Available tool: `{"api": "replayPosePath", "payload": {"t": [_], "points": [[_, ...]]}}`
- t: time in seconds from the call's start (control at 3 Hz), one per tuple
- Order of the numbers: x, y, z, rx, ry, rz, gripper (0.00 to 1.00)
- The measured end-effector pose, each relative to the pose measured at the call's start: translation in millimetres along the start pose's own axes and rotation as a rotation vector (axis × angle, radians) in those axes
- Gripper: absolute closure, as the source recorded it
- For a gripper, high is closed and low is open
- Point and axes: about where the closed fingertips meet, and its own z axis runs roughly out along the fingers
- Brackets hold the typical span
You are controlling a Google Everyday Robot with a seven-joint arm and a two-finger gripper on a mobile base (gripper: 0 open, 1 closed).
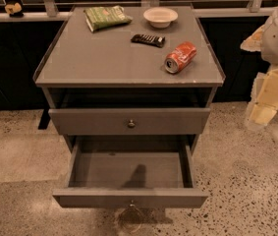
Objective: Close middle drawer
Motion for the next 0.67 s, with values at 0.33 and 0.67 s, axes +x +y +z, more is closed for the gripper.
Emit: {"api": "replayPosePath", "payload": {"t": [0.33,0.67], "points": [[0.0,0.0,0.0,0.000,0.000,0.000,0.00],[2.6,2.5,3.8,0.003,-0.017,0.001,0.00]]}}
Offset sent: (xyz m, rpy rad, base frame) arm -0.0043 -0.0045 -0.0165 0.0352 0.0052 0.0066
